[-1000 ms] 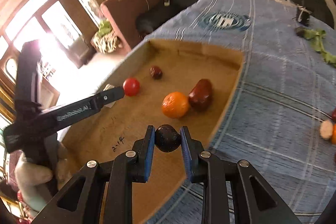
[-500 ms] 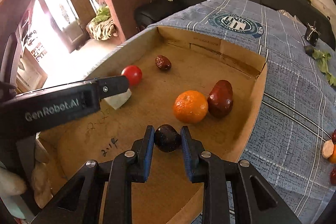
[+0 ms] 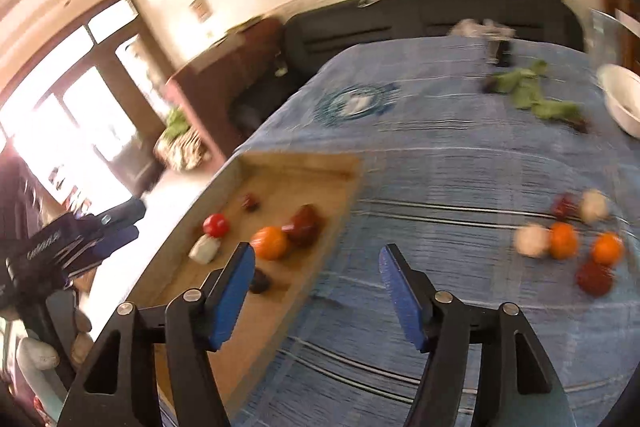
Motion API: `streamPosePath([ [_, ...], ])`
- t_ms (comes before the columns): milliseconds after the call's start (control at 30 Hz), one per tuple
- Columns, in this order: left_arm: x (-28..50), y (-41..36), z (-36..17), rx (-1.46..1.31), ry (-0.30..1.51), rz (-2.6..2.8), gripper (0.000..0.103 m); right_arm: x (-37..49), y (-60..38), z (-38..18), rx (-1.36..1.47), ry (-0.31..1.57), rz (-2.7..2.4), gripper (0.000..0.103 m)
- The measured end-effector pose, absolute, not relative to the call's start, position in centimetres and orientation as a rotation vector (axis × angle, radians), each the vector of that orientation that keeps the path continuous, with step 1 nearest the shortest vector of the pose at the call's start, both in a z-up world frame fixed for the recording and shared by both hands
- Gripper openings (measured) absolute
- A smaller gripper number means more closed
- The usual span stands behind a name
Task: Organize fruits
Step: 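Move both tools back over the remaining fruits on the cloth, then grasp the large dark jujube with the right gripper while the left gripper grasps a white yam slice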
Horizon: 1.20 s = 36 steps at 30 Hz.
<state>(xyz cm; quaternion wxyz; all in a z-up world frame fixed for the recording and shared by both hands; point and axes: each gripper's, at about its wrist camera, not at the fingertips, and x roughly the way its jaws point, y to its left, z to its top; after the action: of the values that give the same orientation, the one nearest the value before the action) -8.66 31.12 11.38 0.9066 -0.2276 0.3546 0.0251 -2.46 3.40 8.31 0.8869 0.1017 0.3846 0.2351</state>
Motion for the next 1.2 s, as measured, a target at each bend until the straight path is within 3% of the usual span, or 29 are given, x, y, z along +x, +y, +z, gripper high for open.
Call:
streamPosePath([
  [433, -6.2, 21.8, 10.6, -0.367, 0.804, -0.083, 0.075, -4.0, -16.5, 6.9, 0.382, 0.794, 0.113, 0.073],
  [700, -5.1, 15.4, 9.3, -0.256, 0.870, -0.174, 0.075, -1.2, -14.9, 4.1, 0.293, 0.877, 0.153, 0.072],
  [967, -3.9, 14.1, 8.2, -0.226, 0.900, -0.157, 0.075, 1.3, -11.1, 2.2, 0.132, 0.920, 0.155, 0.072],
  [1033, -3.4, 13.5, 7.9, -0.210, 0.901, -0.162, 0.075, 1.3, -10.3, 1.8, 0.080, 0.919, 0.142, 0.068],
  [1100, -2.9, 12.6, 7.7, -0.187, 0.905, -0.171, 0.075, 1.2, -10.5, 1.5, 0.065, 0.917, 0.128, 0.049],
  [1200, -1.9, 10.5, 7.1, -0.139, 0.910, -0.200, 0.075, 0.9, -11.9, 1.6, 0.117, 0.894, 0.105, 0.049],
])
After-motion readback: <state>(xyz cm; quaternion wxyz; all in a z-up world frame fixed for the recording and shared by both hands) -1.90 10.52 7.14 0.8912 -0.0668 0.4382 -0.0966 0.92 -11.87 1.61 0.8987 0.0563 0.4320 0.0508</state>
